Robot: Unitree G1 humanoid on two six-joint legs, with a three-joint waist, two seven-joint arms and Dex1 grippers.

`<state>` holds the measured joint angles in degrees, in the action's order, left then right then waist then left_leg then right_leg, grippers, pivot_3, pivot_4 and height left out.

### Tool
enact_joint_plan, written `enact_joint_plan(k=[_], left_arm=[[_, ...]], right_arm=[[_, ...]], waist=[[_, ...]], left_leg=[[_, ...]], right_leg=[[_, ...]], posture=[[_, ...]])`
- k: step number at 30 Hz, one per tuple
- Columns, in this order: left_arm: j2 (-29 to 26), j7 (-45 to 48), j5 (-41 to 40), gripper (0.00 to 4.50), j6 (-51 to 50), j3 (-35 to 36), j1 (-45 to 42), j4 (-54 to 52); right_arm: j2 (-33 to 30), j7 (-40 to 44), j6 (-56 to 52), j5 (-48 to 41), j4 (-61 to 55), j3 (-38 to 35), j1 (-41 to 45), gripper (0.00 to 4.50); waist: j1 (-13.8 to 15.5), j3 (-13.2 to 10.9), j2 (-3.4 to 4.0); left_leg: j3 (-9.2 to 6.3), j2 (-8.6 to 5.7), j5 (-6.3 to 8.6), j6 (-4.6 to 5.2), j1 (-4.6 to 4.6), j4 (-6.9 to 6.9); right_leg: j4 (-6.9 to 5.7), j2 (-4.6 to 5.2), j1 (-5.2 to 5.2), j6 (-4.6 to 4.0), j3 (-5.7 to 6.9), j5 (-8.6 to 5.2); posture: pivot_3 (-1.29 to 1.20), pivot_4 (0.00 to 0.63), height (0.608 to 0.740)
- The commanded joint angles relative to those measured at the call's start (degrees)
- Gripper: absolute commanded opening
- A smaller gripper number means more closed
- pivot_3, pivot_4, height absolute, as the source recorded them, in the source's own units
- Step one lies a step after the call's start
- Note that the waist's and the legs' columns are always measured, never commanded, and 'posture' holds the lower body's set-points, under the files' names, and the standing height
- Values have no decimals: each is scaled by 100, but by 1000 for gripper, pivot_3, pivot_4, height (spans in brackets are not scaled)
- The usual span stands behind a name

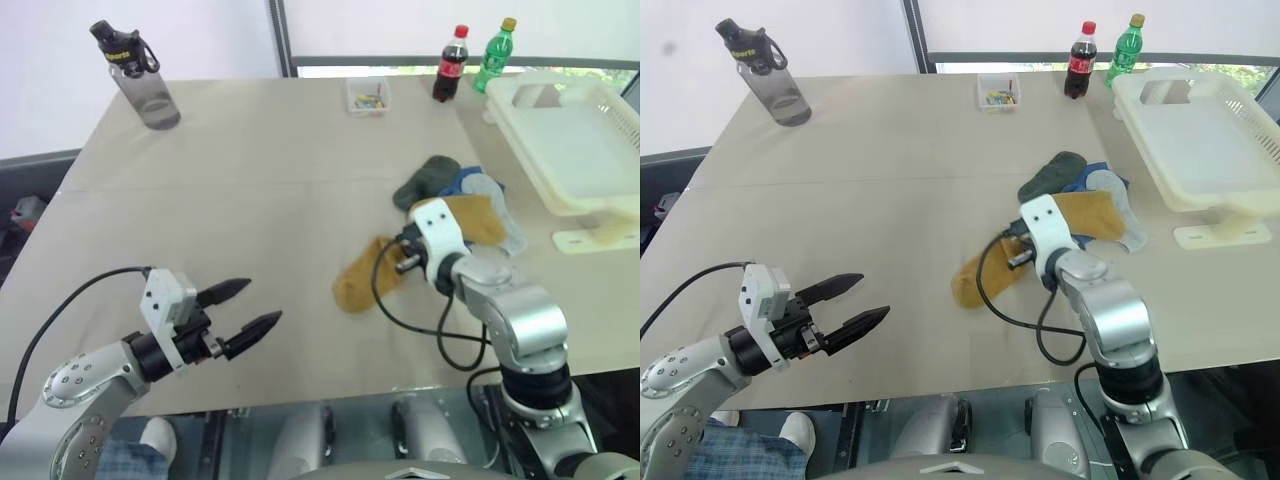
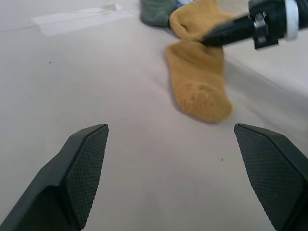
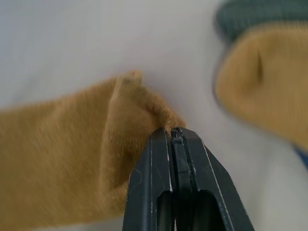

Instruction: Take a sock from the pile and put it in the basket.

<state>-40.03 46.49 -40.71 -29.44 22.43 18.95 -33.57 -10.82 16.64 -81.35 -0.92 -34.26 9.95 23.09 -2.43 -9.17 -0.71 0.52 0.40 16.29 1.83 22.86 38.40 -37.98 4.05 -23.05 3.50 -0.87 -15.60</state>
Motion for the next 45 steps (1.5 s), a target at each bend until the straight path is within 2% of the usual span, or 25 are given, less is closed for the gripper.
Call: enact_joint_plan(k=[1, 5, 6, 7, 8, 9, 10, 13, 15, 22, 32, 36, 39, 45], left_arm=[[-108, 114, -62, 4500, 59, 122, -25, -82], [-152, 168, -49, 4500, 57, 87, -135, -1], [-159, 179, -41, 4500, 58, 76, -160, 16], [-165, 188, -37, 4500, 60, 69, -176, 26], [-168, 189, -36, 4500, 58, 64, -190, 29], [-169, 192, -33, 4500, 57, 62, -199, 32], [-169, 196, -31, 4500, 57, 63, -206, 36], [-172, 206, -29, 4500, 56, 69, -222, 51], [-178, 211, -25, 4500, 55, 63, -238, 63], [-178, 230, -2, 4500, 47, 7, -330, 100], [-173, 190, 22, 4500, 21, -59, -450, 130], [-156, 170, 38, 4500, 19, -83, -474, 127], [-139, 143, 45, 4500, 23, -95, -465, 103], [-66, 68, 19, 4500, 50, -87, -331, -24]], right_arm=[[-58, -74, -329, -151, -475, -117, -229, 47], [-333, -160, -253, -153, -381, -154, -342, 47], [-417, -168, -202, -158, -372, -173, -353, 470], [-503, -154, -146, -174, -379, -182, -365, 470], [-655, -8, -59, -267, -434, -207, -387, 708], [-804, 139, 19, -373, -490, -233, -402, 1161], [-976, 288, 77, -482, -530, -309, -392, 1349], [-1442, 706, 388, -786, -516, -620, -261, 1349], [-1690, 1127, 965, -1077, -458, -871, -175, 1349], [-2216, 2682, 3734, -1630, -46, -809, -658, 1349], [-2058, 2718, 5533, -883, 1911, -16, -676, 1349], [-2032, 2781, 5613, -707, 2527, 153, -539, 1349], [-1997, 2589, 4745, -620, 2520, 314, -558, 1349], [-720, 1294, 2202, -1309, 1202, -173, -1341, 1349]], waist=[[10, 0, 0], [21, 2, -3], [23, 2, -3], [26, 2, -3], [47, 2, -3], [50, 2, -3], [52, 1, -3], [46, 0, -3], [36, -1, -2], [47, 0, -6], [60, 1, -8], [63, 1, -8], [65, 6, -12], [68, 54, -45]], left_leg=[[-1, 0, 1, 2, 0, 0], [1, -7, 1, 4, -1, 4], [0, -8, 1, 5, -2, 4], [0, -8, 1, 5, -2, 4], [0, -9, 1, 5, -2, 4], [-2, -10, 1, 4, -1, 4], [-2, -11, 1, 5, -1, 4], [-3, -11, 2, 6, -3, 4], [-2, -10, 2, 8, -4, 4], [-6, -3, 3, 10, -7, 4], [-5, -3, 3, 9, -14, 16], [-3, -3, 1, 7, -13, 16], [-4, -2, 1, 6, -14, 16], [-21, 9, 2, 5, -22, 15]], right_leg=[[0, -2, 1, 0, 2, 0], [0, -9, 5, 1, 3, 0], [2, -9, 7, 1, 4, 0], [2, -8, 7, 1, 4, 0], [3, -8, 8, 1, 5, 0], [4, -8, 8, 1, 7, 0], [5, -8, 9, 1, 7, 0], [7, -8, 15, 2, 9, 0], [6, -10, 15, 2, 8, 0], [11, -22, 24, 2, 11, 0], [1, -19, 29, 3, 9, 0], [2, -18, 29, 3, 8, 1], [2, -17, 30, 2, 8, 0], [3, 0, 44, 1, 2, 0]], posture=[[0, 150, 740], [0, 150, 740], [0, 150, 740], [0, 150, 740], [0, 150, 740], [0, 150, 740], [0, 150, 740], [0, 150, 740], [0, 150, 740], [0, 150, 740], [0, 150, 740], [0, 150, 740], [0, 150, 740], [0, 150, 740]])
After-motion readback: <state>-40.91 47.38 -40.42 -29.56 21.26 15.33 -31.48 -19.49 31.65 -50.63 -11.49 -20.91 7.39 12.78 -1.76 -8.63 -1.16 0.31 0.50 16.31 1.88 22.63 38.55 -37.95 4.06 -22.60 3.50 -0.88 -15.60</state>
